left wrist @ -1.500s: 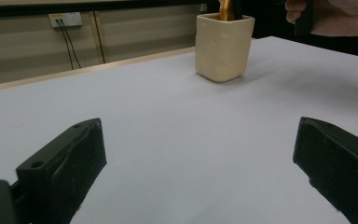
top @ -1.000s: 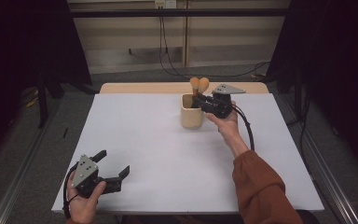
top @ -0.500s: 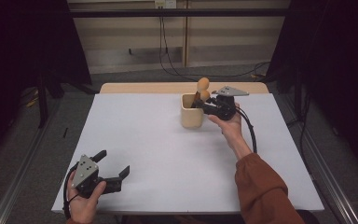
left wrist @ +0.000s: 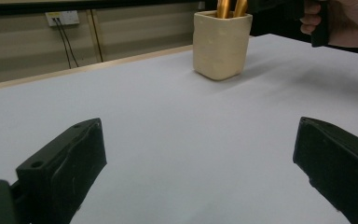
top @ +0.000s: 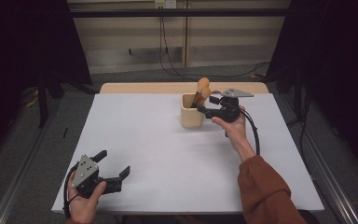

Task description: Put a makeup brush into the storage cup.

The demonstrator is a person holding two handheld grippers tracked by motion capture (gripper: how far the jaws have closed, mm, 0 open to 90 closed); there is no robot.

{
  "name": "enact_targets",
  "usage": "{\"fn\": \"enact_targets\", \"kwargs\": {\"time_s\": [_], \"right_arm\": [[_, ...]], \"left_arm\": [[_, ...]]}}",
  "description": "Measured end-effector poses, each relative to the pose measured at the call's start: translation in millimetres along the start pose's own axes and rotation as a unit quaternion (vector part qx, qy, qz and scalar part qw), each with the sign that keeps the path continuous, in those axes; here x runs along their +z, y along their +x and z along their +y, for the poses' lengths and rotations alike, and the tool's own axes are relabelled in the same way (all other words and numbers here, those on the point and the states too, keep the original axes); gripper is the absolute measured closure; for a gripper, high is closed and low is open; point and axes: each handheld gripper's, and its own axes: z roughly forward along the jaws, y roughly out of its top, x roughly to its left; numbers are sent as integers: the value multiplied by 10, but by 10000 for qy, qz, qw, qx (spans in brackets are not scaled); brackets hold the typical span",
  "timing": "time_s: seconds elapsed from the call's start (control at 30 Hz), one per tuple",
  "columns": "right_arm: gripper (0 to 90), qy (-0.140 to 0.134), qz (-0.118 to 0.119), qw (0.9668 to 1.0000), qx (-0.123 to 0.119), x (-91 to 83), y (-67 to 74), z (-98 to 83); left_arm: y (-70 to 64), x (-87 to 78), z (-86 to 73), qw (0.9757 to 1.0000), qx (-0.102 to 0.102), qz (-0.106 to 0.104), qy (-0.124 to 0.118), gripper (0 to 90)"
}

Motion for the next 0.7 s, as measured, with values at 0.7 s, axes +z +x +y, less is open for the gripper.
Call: {"fn": "enact_targets", "kwargs": {"time_s": [0.7], "right_arm": [[31, -202, -111, 9997, -49, -236, -15, -48]], "left_arm": [[22, 26, 2, 10000, -80, 46, 12, 24]]}}
